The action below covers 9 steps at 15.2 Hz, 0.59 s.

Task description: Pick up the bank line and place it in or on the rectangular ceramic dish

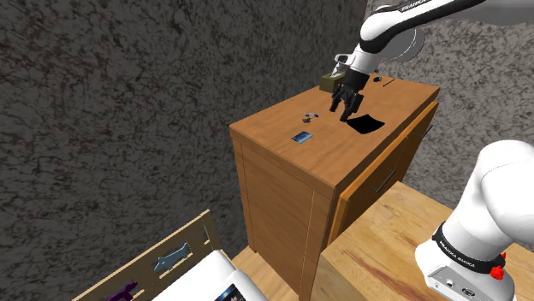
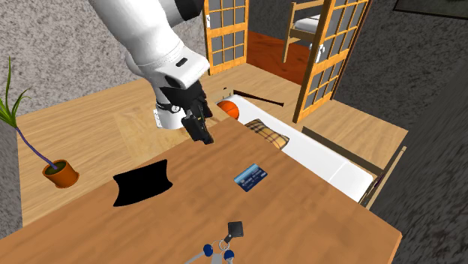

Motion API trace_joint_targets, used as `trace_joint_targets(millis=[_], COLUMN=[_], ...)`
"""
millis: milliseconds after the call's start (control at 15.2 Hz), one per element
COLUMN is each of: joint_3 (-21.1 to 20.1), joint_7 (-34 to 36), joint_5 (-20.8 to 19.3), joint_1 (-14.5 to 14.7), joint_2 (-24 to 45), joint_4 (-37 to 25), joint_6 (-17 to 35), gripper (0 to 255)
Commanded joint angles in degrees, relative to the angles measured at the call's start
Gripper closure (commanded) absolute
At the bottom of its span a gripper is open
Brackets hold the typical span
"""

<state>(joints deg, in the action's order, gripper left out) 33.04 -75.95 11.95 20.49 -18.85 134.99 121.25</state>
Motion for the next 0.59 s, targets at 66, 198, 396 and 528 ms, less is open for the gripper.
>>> trace_joint_targets(millis=[66,198,396,528], joint_3=[6.14,8.55,8.44,6.60], joint_7=[-16.87,-27.51,-41.45,-48.81], joint_5=[9.22,16.27,25.58,29.99], joint_1=[5.15,7.04,6.19,4.20], joint_2=[9.46,16.75,27.60,33.92], joint_4=[-5.65,-10.24,-17.84,-23.11], joint_6=[-1.37,-4.18,-10.21,-14.37], gripper=[0,0,0,0])
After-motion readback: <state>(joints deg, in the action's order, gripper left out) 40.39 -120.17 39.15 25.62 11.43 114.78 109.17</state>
